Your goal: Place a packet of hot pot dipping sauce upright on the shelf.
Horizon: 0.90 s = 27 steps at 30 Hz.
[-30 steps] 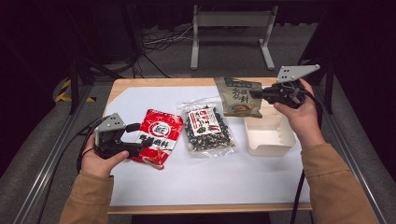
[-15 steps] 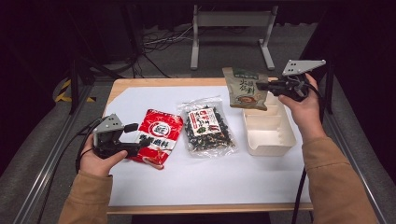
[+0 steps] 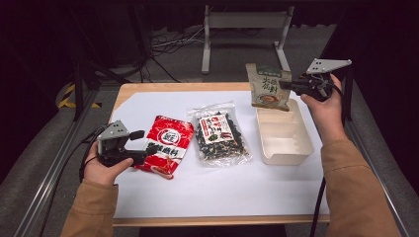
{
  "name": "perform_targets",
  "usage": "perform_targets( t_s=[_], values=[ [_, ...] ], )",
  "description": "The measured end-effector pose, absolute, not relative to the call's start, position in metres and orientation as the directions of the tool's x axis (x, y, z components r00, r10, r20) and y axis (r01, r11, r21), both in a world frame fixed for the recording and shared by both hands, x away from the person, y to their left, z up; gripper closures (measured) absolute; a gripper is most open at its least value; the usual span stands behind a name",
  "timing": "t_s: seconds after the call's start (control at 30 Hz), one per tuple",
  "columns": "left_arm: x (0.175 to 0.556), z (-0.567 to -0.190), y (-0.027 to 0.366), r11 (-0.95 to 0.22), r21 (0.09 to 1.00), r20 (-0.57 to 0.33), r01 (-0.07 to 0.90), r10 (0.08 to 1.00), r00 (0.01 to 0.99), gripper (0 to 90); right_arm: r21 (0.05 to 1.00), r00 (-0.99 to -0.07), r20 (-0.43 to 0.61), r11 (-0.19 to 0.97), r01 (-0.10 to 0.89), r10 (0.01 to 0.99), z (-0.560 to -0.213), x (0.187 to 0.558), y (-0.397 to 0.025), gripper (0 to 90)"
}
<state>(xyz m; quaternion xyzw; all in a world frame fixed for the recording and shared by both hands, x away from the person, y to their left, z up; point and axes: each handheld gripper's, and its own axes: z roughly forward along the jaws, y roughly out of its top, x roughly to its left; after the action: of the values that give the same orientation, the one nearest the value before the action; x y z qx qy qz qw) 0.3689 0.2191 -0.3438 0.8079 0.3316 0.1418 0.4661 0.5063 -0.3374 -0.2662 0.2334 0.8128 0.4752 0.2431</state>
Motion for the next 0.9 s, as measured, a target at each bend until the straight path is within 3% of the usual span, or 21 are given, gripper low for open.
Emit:
perform_targets(
  t_s=[0.9],
  values=[
    [0.378,-0.355,0.227,-0.335,0.834,-0.098,0.439,0.693,0.715,25.5,0.878,-0.745,-0.135,0.428,0.216,0.653,-0.303,0.535,-0.361,90.0]
  ],
)
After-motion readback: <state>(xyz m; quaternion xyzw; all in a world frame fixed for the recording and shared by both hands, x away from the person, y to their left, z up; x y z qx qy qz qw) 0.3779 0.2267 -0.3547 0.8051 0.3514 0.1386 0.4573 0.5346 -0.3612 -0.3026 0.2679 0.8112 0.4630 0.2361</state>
